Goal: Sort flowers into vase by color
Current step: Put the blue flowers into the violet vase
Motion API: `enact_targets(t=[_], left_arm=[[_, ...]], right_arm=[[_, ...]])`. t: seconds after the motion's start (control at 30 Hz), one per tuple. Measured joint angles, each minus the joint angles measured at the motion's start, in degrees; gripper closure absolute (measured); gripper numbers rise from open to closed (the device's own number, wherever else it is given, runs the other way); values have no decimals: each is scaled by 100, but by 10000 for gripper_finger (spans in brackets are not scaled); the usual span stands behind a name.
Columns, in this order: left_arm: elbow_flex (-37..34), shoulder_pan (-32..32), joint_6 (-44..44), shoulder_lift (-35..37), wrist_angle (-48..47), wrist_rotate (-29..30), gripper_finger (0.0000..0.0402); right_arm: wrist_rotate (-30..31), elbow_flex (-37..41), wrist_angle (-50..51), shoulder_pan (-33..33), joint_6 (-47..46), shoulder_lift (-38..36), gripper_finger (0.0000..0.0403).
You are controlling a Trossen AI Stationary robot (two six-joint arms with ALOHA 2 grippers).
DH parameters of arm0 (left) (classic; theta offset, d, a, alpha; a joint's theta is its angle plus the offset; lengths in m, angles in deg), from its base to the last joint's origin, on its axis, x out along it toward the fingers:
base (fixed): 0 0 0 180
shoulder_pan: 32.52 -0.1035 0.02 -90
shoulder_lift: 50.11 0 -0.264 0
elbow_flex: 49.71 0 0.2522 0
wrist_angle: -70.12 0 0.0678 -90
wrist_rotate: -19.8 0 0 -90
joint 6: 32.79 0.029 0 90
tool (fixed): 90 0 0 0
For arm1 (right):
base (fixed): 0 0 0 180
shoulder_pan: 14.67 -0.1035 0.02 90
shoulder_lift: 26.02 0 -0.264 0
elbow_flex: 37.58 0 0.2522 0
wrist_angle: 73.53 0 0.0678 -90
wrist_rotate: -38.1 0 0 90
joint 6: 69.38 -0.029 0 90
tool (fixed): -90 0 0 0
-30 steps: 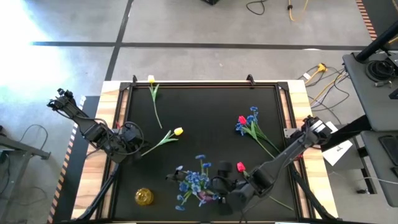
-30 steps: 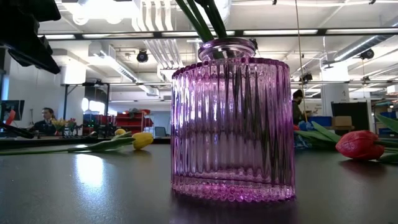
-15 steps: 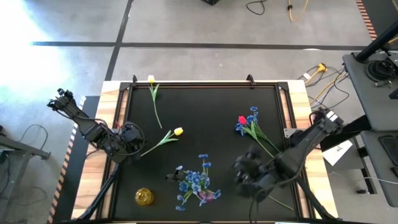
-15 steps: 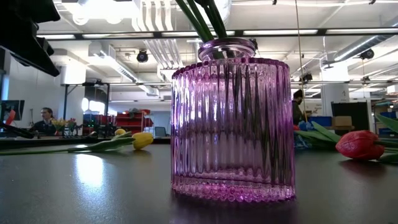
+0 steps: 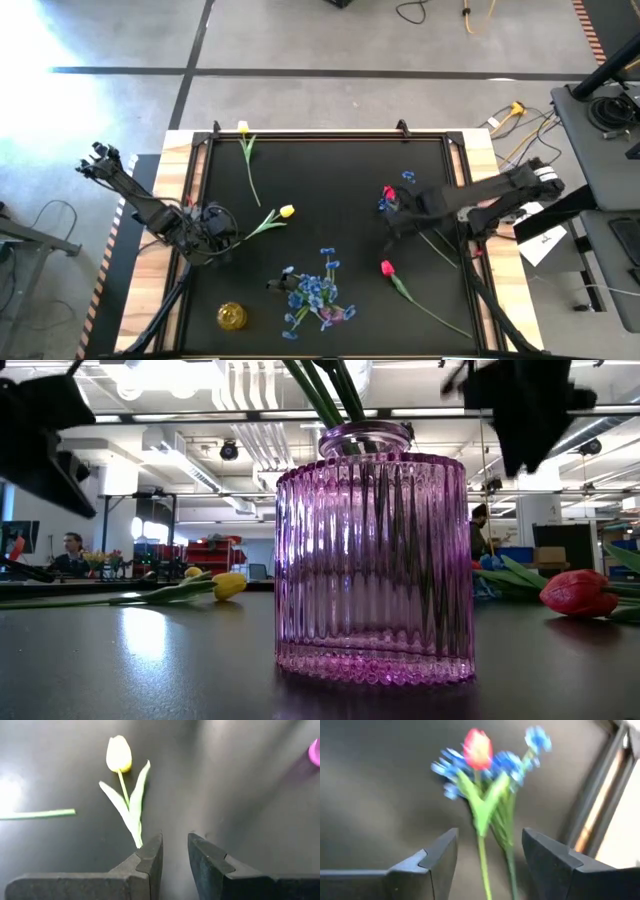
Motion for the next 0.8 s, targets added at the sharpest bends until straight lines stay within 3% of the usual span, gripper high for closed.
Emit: enact_targets(t=[0.1,0.33,0.57,0.67,0.8], left_arm=[[-113,0,-144,2,92,-214,325],[-205,0,-274,-9,380,-236,325],[25,-2,-332,-24,471,123,325],[166,-2,-228,-24,454,530,325],[313,-9,-15,-24,418,1147,325]], right_arm=[[-640,596,-85,583,567,-170,189],[-1724,1979,-1684,1568,2224,-419,190],[-1858,2741,-2224,2345,2549,-400,197],[-2221,2905,-2761,2450,2996,-387,200],[-2229,3108,-3097,2588,3242,-241,200]])
